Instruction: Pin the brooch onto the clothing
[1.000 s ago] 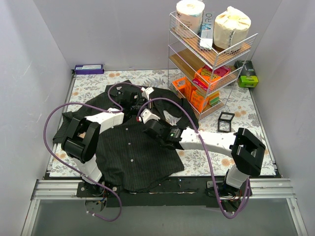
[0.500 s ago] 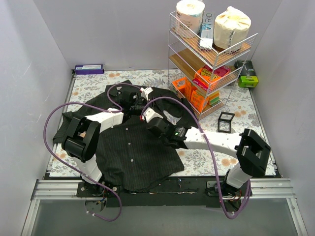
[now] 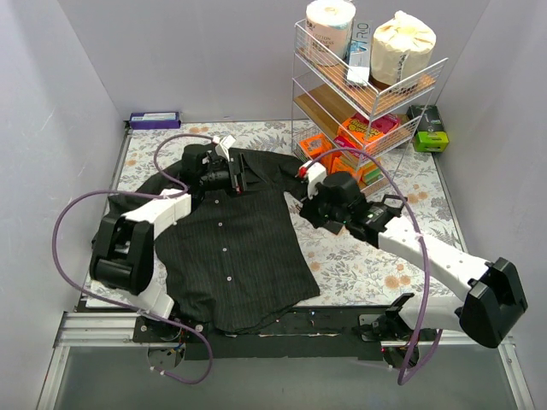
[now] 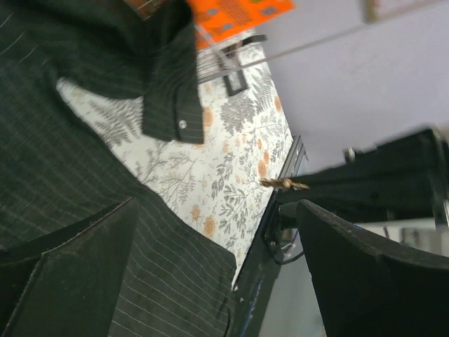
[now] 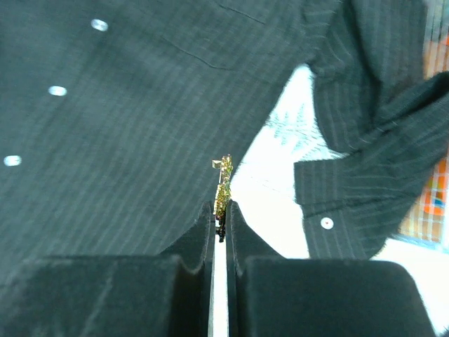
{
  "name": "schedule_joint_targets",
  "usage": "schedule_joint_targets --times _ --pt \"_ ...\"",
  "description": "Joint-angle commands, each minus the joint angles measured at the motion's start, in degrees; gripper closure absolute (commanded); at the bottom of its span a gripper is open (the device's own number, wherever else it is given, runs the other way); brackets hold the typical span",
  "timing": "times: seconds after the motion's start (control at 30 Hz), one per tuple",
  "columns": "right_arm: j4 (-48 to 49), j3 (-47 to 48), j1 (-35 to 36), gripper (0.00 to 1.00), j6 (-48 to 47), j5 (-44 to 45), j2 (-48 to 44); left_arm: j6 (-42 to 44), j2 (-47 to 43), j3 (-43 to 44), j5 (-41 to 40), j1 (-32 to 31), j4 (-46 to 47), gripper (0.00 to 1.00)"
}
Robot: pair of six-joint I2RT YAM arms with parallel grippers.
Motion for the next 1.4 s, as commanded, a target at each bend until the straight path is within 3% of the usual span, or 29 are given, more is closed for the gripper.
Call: schedule_joint_targets --times 0.0,0.2,0.37,0.63,0.77,1.17,1.37 --pt "3.9 0.2 -6.9 0.99 3.0 -28.7 -4.5 9.7 -12.6 -1.8 5.3 -0.6 5.3 0.05" --pt "3.2 2.7 -13.2 0.99 6.3 -51.4 -5.1 9.0 -20.7 -8.7 17.3 -1.8 16.5 0.06" --pt "8.5 3.2 -13.8 0.99 12.4 -60.4 -5.9 12.6 -20.0 -6.9 19.9 -7.0 12.3 0.12" --pt "16.8 2.9 -14.0 0.99 19.6 -64.2 -5.9 13.6 -19.9 -6.5 20.3 -10.3 10.5 0.26" --pt "18.2 3.2 -14.0 0.99 20.5 -64.8 -5.3 13.7 -19.9 -6.6 19.9 -11.1 10.5 0.42" --pt "18.2 2.6 -14.0 0.99 20.4 -64.7 -4.2 13.5 -19.5 -6.6 18.3 -12.9 10.5 0.54" --pt "18.1 2.4 -14.0 0.99 20.2 -64.7 -3.5 10.1 -19.2 -7.9 18.4 -13.7 14.8 0.62"
